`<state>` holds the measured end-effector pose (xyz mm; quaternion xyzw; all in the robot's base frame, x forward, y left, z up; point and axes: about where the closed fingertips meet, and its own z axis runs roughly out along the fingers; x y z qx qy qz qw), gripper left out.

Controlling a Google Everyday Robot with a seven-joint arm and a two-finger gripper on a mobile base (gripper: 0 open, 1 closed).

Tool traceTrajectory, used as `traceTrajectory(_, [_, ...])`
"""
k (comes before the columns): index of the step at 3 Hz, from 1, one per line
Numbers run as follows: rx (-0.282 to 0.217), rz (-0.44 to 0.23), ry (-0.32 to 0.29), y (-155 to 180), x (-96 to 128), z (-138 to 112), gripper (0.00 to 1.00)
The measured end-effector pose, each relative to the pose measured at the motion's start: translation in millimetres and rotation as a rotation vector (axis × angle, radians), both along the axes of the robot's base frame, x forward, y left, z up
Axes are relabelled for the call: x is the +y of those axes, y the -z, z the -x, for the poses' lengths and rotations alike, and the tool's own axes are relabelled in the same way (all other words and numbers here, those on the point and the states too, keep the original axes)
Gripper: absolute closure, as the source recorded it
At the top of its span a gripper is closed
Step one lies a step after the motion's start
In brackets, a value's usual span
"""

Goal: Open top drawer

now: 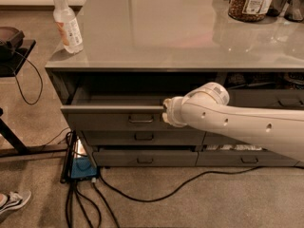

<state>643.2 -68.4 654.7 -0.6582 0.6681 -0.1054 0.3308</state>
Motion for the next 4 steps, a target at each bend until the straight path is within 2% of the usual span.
traceTrajectory(1, [0.010,-0.009,-0.018,2.7,2.4,11.6,1.00])
traceTrajectory(2, [0.010,-0.009,-0.018,0.2,2.4,12.2,1.00])
traceTrajectory(4, [0.010,-0.009,-0.018,0.2,2.5,12.2,0.59])
